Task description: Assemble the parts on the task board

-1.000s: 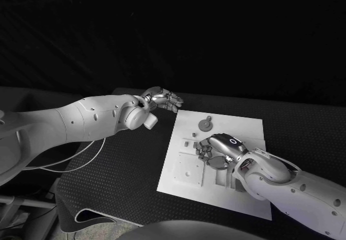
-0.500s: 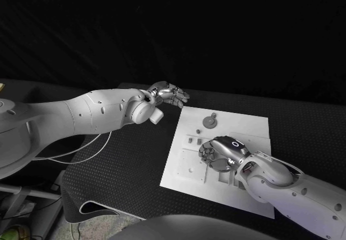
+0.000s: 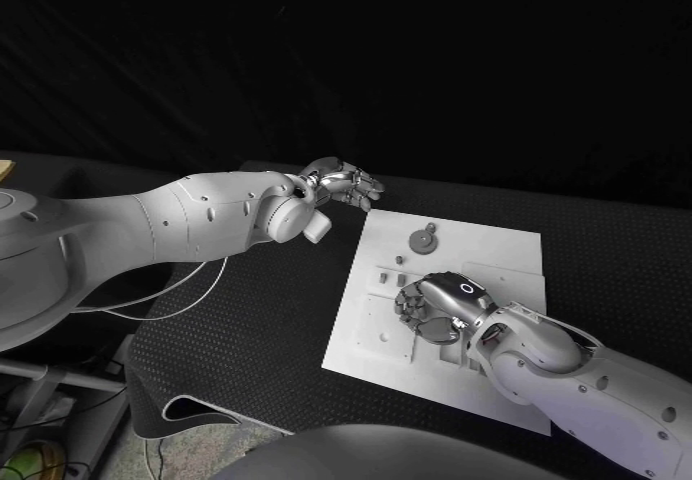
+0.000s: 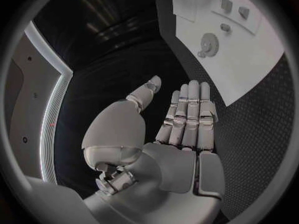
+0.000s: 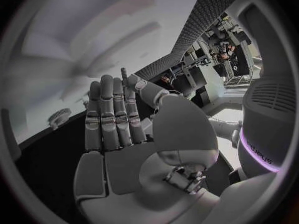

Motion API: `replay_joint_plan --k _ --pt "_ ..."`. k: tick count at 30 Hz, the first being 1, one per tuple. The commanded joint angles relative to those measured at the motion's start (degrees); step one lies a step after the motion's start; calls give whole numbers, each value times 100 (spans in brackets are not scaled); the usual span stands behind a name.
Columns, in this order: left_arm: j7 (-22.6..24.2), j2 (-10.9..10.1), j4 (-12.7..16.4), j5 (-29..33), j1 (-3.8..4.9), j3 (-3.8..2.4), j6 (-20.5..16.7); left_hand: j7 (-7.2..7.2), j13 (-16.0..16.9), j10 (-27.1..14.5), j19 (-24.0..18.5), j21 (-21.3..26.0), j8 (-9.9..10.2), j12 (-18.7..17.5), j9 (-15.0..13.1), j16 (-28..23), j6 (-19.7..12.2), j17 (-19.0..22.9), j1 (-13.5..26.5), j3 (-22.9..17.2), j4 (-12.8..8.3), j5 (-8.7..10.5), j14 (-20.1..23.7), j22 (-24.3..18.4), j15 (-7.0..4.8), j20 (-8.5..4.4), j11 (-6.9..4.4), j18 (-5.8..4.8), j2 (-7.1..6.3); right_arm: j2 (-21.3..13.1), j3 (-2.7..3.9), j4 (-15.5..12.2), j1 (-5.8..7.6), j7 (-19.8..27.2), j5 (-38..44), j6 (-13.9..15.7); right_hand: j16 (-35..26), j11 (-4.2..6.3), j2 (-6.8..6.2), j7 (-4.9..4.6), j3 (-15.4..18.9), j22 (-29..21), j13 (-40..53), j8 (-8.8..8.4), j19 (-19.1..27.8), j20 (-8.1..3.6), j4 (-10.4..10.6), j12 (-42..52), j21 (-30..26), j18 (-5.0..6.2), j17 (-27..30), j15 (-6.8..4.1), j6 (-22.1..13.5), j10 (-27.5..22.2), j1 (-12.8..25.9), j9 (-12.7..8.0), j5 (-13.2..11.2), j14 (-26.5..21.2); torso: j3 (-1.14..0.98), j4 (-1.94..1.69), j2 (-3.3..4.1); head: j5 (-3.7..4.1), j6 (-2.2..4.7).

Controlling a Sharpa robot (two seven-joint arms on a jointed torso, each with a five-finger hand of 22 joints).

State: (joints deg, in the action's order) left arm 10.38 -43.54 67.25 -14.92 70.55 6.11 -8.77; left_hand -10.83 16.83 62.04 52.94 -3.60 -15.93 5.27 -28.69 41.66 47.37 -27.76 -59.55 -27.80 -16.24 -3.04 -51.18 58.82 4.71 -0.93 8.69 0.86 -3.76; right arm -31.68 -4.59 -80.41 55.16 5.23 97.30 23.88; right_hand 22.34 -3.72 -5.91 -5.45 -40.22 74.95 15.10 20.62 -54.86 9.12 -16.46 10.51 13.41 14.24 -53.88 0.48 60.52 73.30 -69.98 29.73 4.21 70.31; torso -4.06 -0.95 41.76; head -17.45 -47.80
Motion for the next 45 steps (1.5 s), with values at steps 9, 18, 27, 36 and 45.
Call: replay_joint_plan --k 9,18,27,36,45 --pt "67 9 12 37 15 -5 -7 -19 -11 -16 45 -27 -20 33 7 -34 5 -12 -27 20 9 3 -50 -11 -2 -2 -24 -1 -15 -18 -15 49 -9 -14 285 -110 -19 -13 51 -21 -11 139 12 -10 2 12 -24 -26 27 75 -9 -38 11 9 -12 8 39 -5 -5 6 -2 -11 -14" --pt "67 8 11 37 15 -4 -8 -19 -12 -17 44 -27 -20 35 8 -38 4 -15 -28 20 9 2 -50 -14 -2 -3 -24 -1 -15 -26 -16 54 -9 -9 295 -132 -21 -13 49 -20 -11 139 17 -10 3 12 -24 -27 29 75 -11 -38 12 10 -13 10 38 -3 -10 9 -3 -6 -24" --pt "67 8 8 37 15 -4 -7 -19 -14 -18 45 -27 -21 35 9 -41 4 -18 -28 20 9 3 -51 -17 -2 -3 -24 -2 -15 -17 -18 73 -8 -1 288 -180 -23 -13 49 -20 -10 139 20 -11 4 12 -23 -29 32 75 -13 -38 12 10 -12 13 38 -3 -7 5 -1 -5 -40" --pt "63 7 15 37 18 -4 -8 -19 -15 -20 45 -27 -21 36 10 -45 3 -22 -27 20 10 3 -52 -21 -2 -3 -23 -2 -16 -11 -30 101 -8 8 257 -279 -26 -14 50 -21 -9 138 25 -13 7 13 -22 -31 34 75 -15 -37 12 9 -9 15 38 -3 -4 9 0 2 -55" --pt "56 7 16 37 25 -4 -4 -19 -17 -21 45 -27 -22 38 11 -48 2 -25 -27 20 10 3 -52 -24 -2 -3 -23 -3 -17 2 -92 109 -8 1 286 -401 -31 -15 52 -22 -8 138 29 -16 11 14 -22 -35 34 74 -17 -36 9 6 -6 17 38 -6 -5 4 -2 12 -62"
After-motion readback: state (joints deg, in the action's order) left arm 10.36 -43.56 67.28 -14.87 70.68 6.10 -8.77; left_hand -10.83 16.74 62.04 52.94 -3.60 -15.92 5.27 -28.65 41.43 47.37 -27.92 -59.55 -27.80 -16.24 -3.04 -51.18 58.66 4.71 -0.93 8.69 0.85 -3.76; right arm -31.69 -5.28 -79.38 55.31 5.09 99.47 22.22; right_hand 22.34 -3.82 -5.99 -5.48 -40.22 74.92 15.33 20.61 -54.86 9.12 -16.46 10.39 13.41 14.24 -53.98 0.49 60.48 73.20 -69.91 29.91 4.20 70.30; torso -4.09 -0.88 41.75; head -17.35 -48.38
